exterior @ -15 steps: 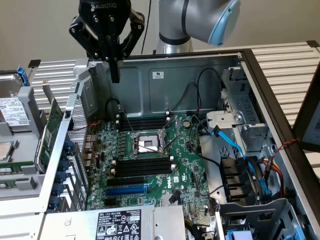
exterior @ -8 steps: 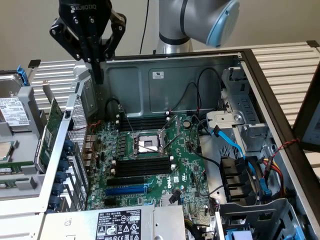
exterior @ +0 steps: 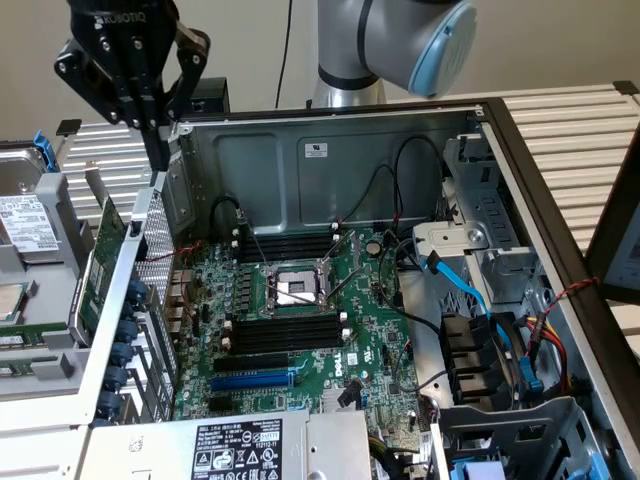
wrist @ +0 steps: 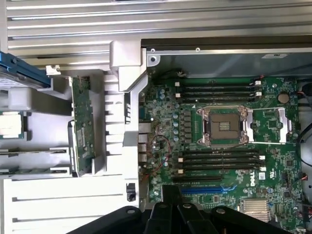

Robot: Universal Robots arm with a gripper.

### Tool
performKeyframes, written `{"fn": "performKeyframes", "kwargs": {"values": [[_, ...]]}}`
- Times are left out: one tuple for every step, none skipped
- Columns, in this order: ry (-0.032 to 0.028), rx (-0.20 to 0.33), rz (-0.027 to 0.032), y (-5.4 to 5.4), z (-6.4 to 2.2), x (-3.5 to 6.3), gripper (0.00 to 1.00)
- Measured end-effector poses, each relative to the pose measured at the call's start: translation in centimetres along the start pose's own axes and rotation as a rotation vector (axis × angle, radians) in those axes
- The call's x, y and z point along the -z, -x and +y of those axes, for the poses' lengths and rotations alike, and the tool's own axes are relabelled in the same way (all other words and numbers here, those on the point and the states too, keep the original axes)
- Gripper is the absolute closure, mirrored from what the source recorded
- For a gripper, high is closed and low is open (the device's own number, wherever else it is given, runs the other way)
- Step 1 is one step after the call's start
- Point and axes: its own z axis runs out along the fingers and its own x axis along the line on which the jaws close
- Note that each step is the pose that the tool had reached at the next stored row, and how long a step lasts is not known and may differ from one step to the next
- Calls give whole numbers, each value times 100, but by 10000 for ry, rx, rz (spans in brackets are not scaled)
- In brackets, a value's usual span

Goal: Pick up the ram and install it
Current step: 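Reach for the ram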

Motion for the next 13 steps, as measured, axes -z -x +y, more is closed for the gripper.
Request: {"fn": "performKeyframes", "kwargs": {"values": [[1,-1,0,-45,-3,1,89],[2,-1,0,-90,-6,2,89],[1,-2,0,-136,-9,3,89],[1,-1,0,-181,-13,4,89],[1,0,0,-226,-16,5,89],[2,-1,0,-272,-19,5,89],[2,-1,0,-318,-22,6,89],[2,-1,0,-363,-25,7,89],[1,-1,0,-408,-28,8,89],[1,-1,0,-454,-32,9,89],[2,-1,0,-499,-35,10,89],[1,-2,1,-544,-38,11,89],[1,-1,1,-589,-41,12,89]]}}
